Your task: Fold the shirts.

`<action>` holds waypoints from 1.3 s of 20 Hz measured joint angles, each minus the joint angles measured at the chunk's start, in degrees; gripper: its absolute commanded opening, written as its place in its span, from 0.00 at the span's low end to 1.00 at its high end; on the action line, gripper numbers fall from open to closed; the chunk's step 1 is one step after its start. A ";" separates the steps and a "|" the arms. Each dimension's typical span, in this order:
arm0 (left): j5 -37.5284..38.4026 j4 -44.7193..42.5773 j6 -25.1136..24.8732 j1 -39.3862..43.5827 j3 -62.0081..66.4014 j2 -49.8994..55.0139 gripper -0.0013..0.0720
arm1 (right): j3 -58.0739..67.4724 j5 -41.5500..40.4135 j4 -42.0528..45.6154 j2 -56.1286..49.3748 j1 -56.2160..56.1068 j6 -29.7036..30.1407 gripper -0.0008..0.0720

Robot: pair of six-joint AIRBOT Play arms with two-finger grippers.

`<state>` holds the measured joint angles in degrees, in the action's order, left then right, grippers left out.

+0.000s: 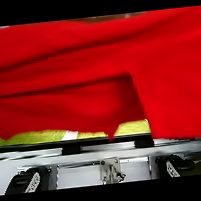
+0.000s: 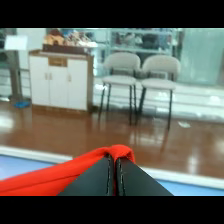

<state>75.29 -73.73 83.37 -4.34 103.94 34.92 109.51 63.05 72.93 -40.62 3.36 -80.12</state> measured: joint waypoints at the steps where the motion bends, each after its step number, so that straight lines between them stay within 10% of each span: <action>1: 1.55 -0.22 0.02 0.00 -1.60 0.24 0.06 | 0.04 1.97 1.49 -0.68 0.00 -0.26 0.09; 8: 5.20 -1.05 2.56 0.04 -25.99 4.42 0.06 | -4.98 19.17 6.51 -17.79 0.00 -1.62 0.09; 18: -13.79 -0.74 2.97 0.04 -32.59 36.35 0.06 | -10.95 -7.96 -9.49 -51.41 -0.02 -5.79 0.09; 20: -15.50 1.53 2.29 0.04 -30.05 42.84 0.40 | -11.08 -8.92 -12.50 -55.39 0.00 -6.16 0.24; 21: -15.52 2.97 2.01 0.04 -28.92 45.64 0.73 | -11.10 -8.79 -14.03 -56.89 0.00 -6.21 0.53; 22: -15.04 4.26 1.92 0.00 -27.69 47.89 0.85 | -11.13 -7.76 -15.17 -57.88 0.04 -6.16 0.73; 26: -5.01 3.63 1.51 -1.97 -22.25 51.98 0.71 | -9.22 0.72 -15.45 -57.57 1.31 -3.65 0.73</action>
<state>70.28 -70.11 84.88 -6.31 81.69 86.89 100.29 63.77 57.47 -98.19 4.67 -83.77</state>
